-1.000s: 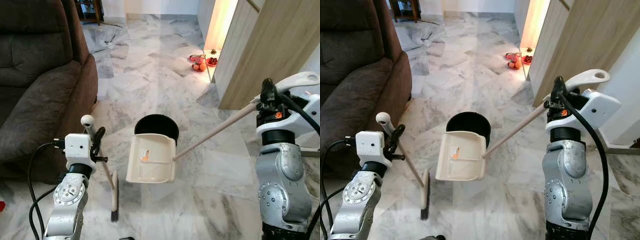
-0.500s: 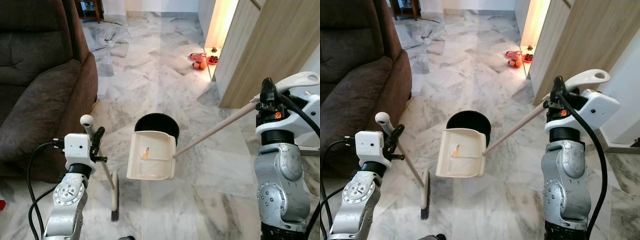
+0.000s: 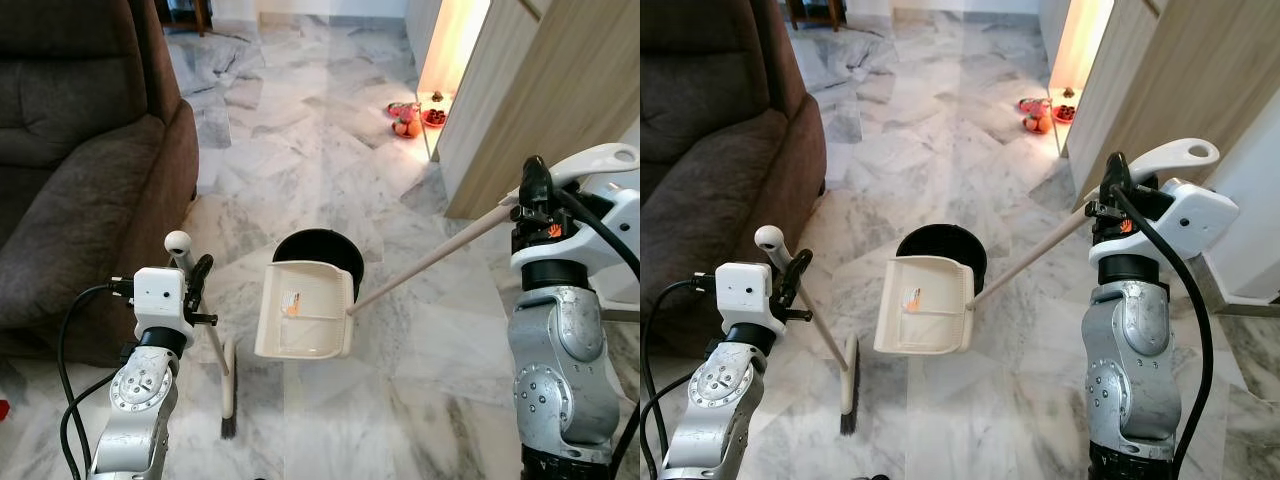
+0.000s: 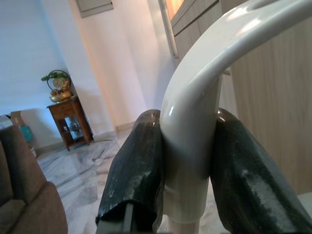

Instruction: Sweep floor

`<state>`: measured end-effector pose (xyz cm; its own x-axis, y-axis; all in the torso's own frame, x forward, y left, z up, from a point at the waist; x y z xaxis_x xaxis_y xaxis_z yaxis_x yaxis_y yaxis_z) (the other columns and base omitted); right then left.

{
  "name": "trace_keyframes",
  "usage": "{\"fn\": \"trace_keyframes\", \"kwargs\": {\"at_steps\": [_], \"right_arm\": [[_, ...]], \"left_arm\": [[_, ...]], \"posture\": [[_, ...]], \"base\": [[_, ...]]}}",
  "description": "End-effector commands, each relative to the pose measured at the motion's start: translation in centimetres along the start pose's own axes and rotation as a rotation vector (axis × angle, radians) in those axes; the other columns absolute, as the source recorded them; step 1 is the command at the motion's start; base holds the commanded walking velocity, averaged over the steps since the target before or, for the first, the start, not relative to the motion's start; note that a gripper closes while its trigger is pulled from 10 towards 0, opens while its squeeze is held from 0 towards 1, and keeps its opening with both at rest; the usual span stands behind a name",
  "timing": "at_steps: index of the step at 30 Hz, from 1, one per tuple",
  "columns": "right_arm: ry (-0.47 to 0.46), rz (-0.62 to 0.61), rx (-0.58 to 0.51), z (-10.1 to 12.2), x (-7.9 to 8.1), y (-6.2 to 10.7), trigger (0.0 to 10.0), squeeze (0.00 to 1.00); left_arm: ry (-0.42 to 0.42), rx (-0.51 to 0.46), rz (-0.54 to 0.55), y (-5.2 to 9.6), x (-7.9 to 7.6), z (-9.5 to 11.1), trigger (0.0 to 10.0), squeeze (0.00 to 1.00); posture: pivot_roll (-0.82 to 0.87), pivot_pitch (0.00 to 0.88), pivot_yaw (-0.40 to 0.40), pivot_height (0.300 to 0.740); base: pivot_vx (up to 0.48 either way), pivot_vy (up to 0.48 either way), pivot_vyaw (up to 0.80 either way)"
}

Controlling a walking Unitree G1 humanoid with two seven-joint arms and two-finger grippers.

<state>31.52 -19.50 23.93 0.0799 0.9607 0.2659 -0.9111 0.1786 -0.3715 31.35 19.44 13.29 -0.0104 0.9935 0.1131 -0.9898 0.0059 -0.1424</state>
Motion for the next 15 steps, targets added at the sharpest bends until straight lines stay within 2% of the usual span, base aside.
{"fn": "trace_keyframes", "kwargs": {"at_steps": [1, 8, 15], "right_arm": [[-0.015, 0.009, -0.058, 1.3, 0.3, -0.1, 10.0, 0.00], [-0.005, 0.015, -0.061, 1.4, 0.4, -0.1, 10.0, 0.00], [-0.023, 0.033, -0.109, 2.6, 0.8, -0.4, 10.0, 0.00]], "left_arm": [[-0.005, -0.047, 0.002, 0.0, 0.0, 0.9, 10.0, 0.00], [-0.003, -0.050, 0.002, 0.0, -0.1, 0.9, 10.0, 0.00], [-0.004, -0.052, 0.006, -0.1, -0.1, 1.0, 10.0, 0.00]], "posture": [[0.07, 0.115, -0.038, 0.740], [0.08, 0.115, -0.039, 0.740], [0.07, 0.117, -0.041, 0.740]], "base": [[0.277, 0.000, 0.00], [0.281, 0.000, 0.00], [0.280, 0.000, 0.00]]}}
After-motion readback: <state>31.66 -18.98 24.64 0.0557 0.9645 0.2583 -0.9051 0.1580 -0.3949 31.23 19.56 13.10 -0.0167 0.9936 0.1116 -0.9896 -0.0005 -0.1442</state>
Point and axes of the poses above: a point about 5 cm out from each wrist's last joint towards the gripper, its own y axis pointing back from the gripper into the wrist, its own z axis along the axis of the wrist's last joint, x = y × z, the point moved 4 cm from there along -y, pointing out of the wrist towards the gripper, and after that the axes turned 1 degree about y, right-handed, at the moved point
